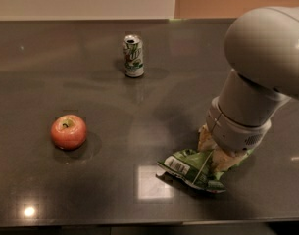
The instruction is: Move green jalapeno chip bag near 7up can
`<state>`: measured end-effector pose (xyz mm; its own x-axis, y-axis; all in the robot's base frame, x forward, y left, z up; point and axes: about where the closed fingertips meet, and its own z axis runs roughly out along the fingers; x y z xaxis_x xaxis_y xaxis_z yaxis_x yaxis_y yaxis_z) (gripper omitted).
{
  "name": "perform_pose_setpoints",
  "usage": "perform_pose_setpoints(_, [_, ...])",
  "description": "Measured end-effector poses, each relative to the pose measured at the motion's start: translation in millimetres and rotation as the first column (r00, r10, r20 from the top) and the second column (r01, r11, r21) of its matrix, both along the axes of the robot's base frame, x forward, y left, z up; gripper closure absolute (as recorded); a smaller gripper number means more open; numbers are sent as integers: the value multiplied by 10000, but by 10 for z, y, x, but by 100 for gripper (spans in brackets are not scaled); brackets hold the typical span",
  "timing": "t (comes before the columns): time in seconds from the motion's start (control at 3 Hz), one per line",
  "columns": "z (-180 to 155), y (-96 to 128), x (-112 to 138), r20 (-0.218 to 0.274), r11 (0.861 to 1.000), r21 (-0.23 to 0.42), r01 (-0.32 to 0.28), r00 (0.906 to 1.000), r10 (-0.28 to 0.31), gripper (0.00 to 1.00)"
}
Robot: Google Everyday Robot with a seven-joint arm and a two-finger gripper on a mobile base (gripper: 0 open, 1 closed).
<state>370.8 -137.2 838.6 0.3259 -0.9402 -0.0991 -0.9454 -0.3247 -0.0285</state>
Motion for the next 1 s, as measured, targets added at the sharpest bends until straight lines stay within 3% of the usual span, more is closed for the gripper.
perform_pose_setpoints(0.33, [202, -5, 312, 461, 9976, 74, 688, 9965, -691, 100])
perform_pose_setpoints(1.0, [488, 99, 1189, 1485, 9821, 758, 1726, 9720, -1823, 100])
